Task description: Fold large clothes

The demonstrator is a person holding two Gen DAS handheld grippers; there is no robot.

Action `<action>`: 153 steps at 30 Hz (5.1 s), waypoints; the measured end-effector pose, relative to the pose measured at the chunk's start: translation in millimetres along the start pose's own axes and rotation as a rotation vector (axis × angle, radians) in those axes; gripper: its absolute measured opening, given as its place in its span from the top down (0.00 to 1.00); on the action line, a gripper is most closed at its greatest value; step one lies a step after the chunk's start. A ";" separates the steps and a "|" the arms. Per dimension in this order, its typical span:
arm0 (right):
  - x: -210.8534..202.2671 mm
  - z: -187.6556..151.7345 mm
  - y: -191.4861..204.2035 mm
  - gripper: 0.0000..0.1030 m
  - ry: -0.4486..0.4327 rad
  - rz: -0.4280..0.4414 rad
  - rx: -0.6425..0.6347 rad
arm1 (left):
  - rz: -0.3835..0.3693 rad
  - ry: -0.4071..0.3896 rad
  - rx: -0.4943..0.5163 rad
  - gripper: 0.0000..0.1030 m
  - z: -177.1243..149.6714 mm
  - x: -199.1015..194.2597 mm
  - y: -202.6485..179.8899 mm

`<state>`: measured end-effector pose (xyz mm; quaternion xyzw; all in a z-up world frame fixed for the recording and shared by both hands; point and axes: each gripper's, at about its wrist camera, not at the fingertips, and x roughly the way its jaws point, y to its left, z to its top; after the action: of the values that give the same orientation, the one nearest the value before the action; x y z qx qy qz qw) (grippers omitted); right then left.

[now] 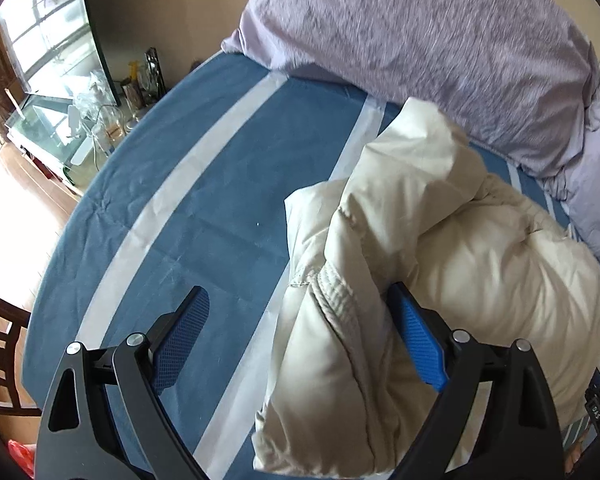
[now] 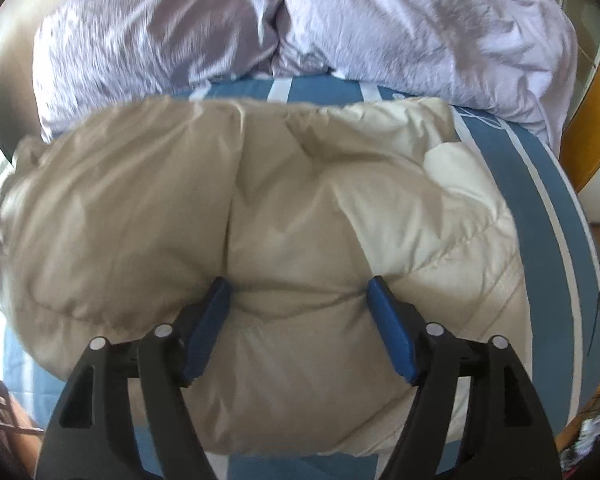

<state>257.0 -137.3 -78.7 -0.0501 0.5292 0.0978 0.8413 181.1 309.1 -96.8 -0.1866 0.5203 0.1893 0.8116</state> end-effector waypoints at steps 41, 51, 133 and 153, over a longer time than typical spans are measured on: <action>19.5 -4.7 6.0 0.26 0.027 -0.004 -0.031 | -0.212 0.133 -0.014 0.28 1.6 48.8 5.8; 18.4 -4.0 5.1 0.26 0.021 -0.004 -0.042 | -0.315 0.013 -0.081 0.76 -5.2 14.7 -5.5; -16.0 -69.3 -109.7 0.54 -0.133 0.013 0.191 | -0.668 0.209 0.449 0.77 -132.9 -36.7 -421.4; -21.3 -77.7 -115.9 0.46 -0.125 -0.002 0.255 | -0.565 -0.019 0.671 0.19 -155.4 -101.7 -425.0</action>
<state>204.9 -267.3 -95.6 0.0628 0.4840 0.0321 0.8722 234.6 -145.0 -19.2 -0.0457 0.4738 -0.2179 0.8520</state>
